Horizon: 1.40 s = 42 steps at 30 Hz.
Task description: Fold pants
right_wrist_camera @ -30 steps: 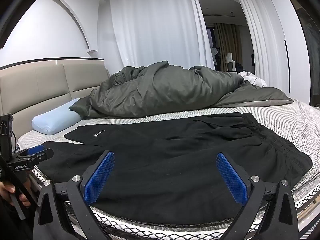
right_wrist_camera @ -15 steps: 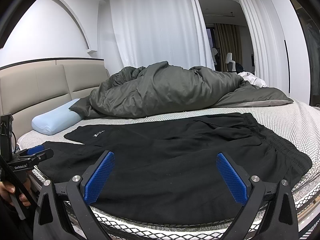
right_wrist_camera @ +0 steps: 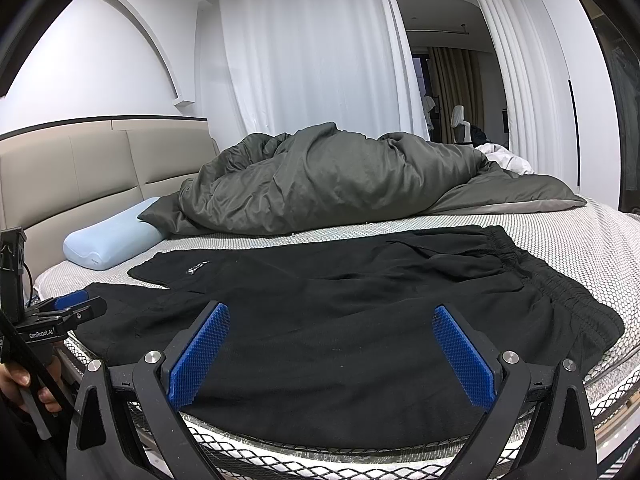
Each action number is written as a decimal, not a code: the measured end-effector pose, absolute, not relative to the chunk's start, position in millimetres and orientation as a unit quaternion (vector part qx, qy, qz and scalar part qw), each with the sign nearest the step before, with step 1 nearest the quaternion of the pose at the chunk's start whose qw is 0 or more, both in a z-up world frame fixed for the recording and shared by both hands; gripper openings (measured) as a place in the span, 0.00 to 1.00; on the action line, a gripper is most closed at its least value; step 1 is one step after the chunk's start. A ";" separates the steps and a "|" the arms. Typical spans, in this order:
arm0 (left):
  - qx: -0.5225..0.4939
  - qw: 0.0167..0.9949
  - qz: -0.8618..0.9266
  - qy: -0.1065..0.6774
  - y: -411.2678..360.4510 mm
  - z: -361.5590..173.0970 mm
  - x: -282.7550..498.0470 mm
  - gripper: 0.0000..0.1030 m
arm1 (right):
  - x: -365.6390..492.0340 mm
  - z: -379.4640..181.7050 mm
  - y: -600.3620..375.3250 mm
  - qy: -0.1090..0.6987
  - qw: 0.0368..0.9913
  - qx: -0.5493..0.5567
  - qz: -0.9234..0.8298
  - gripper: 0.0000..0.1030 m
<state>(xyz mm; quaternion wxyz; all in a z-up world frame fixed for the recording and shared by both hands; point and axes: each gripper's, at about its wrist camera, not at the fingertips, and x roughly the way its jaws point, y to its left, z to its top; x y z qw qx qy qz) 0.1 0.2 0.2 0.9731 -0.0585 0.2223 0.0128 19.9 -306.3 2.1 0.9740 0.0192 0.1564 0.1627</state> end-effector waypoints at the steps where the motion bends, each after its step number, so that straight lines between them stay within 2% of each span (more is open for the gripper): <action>1: -0.058 0.973 0.013 0.222 0.1 0.2 0.2 0.99 | 19.9 2.1 -306.0 0.156 0.974 0.019 0.163 1.00; 37: -0.052 0.972 0.013 0.229 2.2 -2.5 3.4 0.99 | 25.7 2.6 -311.6 0.167 0.972 0.028 0.161 1.00; 42: -0.084 0.966 -0.001 0.246 14.6 1.8 6.3 0.99 | 26.7 5.3 -320.0 0.174 0.969 0.045 0.171 1.00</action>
